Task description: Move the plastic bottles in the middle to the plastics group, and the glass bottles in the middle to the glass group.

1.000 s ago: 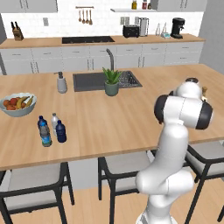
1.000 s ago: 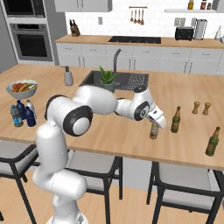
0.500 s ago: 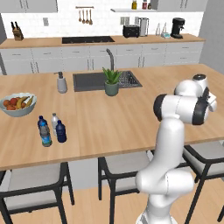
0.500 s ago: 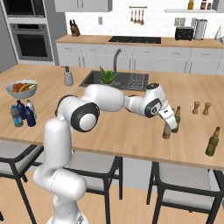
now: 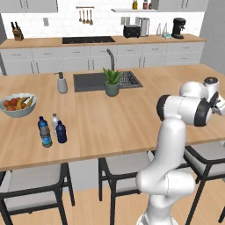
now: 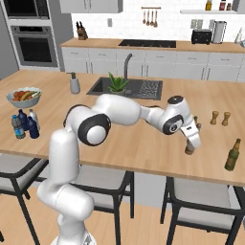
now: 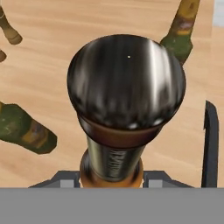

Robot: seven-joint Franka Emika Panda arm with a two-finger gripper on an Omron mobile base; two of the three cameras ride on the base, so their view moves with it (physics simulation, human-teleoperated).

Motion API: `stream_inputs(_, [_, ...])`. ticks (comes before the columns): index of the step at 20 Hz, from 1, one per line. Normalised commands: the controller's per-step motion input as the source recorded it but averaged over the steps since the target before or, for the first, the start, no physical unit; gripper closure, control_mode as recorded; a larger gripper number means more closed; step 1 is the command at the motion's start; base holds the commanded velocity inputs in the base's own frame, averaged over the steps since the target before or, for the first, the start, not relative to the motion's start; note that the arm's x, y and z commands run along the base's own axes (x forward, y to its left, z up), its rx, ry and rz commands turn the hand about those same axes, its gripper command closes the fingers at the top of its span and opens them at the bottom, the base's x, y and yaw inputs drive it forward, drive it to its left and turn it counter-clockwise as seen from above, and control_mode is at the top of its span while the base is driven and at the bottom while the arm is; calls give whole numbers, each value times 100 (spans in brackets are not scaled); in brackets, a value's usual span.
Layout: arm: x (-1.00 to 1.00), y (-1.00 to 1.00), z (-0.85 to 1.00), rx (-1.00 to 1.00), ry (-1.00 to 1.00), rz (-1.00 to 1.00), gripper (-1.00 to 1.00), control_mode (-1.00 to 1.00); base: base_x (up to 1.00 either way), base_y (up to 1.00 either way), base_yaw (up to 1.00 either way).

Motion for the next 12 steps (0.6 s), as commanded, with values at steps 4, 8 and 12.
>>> stream_inputs(4, [10,-12,0,-11,0,-1,100,-100,0,0,0])
stream_inputs(8, [38,0,1,-5,11,-3,100,-100,0,0,0])
stream_inputs(12, [12,0,0,0,10,0,100,-100,0,0,0])
